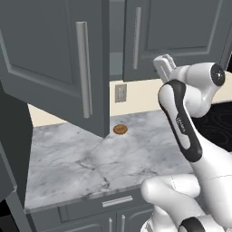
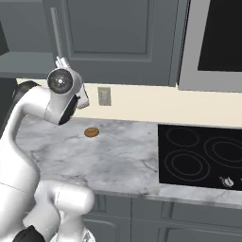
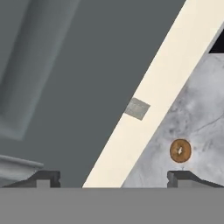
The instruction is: Close all open cabinet doors.
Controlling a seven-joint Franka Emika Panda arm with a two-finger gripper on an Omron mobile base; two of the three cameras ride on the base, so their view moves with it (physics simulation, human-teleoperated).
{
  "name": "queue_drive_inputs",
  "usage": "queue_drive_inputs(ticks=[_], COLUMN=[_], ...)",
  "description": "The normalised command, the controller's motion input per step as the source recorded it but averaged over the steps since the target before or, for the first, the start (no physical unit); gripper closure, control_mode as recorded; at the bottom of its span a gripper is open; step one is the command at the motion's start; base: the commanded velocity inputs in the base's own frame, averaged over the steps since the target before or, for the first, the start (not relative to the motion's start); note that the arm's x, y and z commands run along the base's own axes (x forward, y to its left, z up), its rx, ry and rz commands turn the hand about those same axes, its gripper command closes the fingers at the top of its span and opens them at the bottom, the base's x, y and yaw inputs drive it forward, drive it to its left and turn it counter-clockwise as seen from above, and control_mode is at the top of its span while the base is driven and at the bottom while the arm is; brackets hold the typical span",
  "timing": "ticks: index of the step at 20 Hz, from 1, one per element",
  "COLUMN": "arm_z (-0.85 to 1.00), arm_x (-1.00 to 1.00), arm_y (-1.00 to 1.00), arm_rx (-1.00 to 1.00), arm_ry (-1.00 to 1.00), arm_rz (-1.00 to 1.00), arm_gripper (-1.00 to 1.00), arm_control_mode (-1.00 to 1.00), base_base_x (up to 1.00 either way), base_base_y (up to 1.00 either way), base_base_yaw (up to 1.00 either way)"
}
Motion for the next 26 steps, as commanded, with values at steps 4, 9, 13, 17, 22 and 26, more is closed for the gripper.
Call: queue_drive_inputs(ticks=[4, 9, 13, 17, 22, 26], arm_z=[-0.06, 0.2, 0.58, 0.26, -0.07, -0.19], arm_x=[-0.98, -0.94, -0.78, -0.3, -0.01, -0.26], arm_y=[0.05, 0.12, 0.22, 0.53, -0.08, 0.0], arm_rx=[0.0, -0.01, -0.08, -0.11, -0.05, -0.06], arm_ry=[-0.09, -0.12, -0.12, -0.03, 0.01, 0.0], arm_rz=[0.0, 0.0, 0.0, -0.04, -0.02, 0.0], arm_gripper=[-1.0, -1.0, -1.0, -1.0, -1.0, -1.0], arm_control_mode=[-1.0, -1.0, -1.0, -1.0, -1.0, -1.0], base_base_x=[0.0, 0.0, 0.0, 0.0, 0.0, 0.0], base_base_y=[0.0, 0.0, 0.0, 0.0, 0.0, 0.0], base_base_yaw=[0.0, 0.0, 0.0, 0.0, 0.0, 0.0])
